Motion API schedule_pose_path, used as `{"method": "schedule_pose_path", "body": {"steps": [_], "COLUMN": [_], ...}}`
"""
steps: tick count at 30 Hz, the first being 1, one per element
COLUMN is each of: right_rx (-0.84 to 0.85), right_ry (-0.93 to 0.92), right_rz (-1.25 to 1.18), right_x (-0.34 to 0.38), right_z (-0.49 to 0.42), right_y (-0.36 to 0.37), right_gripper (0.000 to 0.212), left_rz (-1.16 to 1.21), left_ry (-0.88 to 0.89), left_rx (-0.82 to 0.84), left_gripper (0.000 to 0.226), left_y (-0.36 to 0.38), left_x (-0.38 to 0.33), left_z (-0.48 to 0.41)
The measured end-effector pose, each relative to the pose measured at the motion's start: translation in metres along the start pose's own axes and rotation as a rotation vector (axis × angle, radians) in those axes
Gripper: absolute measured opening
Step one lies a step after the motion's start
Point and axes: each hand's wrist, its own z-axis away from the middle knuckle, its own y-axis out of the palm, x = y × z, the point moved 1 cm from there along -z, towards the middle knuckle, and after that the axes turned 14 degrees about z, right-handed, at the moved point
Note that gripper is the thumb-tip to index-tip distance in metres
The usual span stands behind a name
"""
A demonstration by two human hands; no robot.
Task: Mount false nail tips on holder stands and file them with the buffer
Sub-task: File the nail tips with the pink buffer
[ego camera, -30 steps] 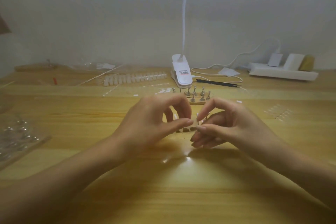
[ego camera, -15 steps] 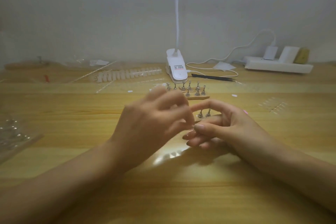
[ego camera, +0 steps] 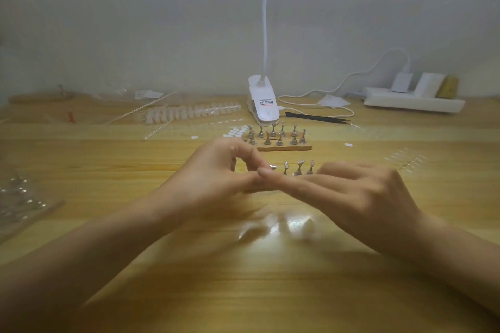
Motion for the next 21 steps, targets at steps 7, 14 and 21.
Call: {"method": "schedule_pose_path", "body": {"steps": [7,14,21], "right_rx": [0.405,0.489,0.547], "right_ry": [0.549,0.552,0.656], "right_rz": [-0.618,-0.488,-0.296], "right_x": [-0.009,-0.029,-0.084], "right_z": [0.012,0.013,0.015], "right_y": [0.016,0.016,0.015], "right_gripper": [0.015,0.038,0.036], "left_rz": [0.039,0.168,0.250], "left_ry": [0.213,0.116,0.055], "left_rx": [0.030,0.120,0.084], "left_gripper": [0.007,0.009,0.018], "left_y": [-0.005,0.005,0.008], "left_x": [0.007,0.020,0.021], "left_z": [-0.002,0.002,0.003]}}
